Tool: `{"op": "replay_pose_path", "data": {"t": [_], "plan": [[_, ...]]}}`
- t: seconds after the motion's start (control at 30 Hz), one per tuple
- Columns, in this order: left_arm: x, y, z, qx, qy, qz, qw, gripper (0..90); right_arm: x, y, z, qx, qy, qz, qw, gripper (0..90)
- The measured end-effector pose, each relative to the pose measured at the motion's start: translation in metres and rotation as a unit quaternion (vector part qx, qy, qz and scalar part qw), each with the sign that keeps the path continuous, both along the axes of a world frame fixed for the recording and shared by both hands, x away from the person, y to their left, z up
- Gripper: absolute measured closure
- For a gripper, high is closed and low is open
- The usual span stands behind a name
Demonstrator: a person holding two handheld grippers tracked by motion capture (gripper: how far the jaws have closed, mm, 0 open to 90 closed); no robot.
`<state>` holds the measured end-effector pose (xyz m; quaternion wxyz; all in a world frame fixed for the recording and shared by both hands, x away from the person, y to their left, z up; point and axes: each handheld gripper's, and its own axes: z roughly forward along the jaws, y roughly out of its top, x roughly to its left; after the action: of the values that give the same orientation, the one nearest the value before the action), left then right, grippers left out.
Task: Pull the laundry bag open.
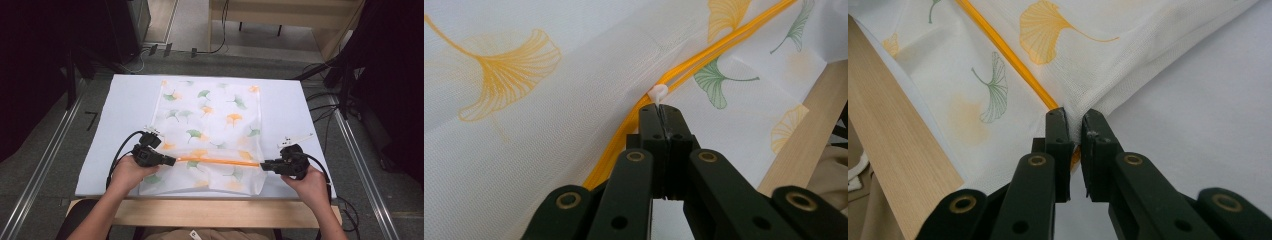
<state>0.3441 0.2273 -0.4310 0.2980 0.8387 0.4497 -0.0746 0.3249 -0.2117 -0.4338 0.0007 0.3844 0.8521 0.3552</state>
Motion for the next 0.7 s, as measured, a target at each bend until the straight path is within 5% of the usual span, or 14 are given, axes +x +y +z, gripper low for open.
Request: {"op": "replay_pose_path", "data": {"t": [0.7], "plan": [[-0.005, 0.026, 0.003, 0.010, -0.002, 0.020, 0.9998, 90.0, 0.001, -0.001, -0.001, -0.001, 0.004, -0.001, 1.0000, 85.3]]}}
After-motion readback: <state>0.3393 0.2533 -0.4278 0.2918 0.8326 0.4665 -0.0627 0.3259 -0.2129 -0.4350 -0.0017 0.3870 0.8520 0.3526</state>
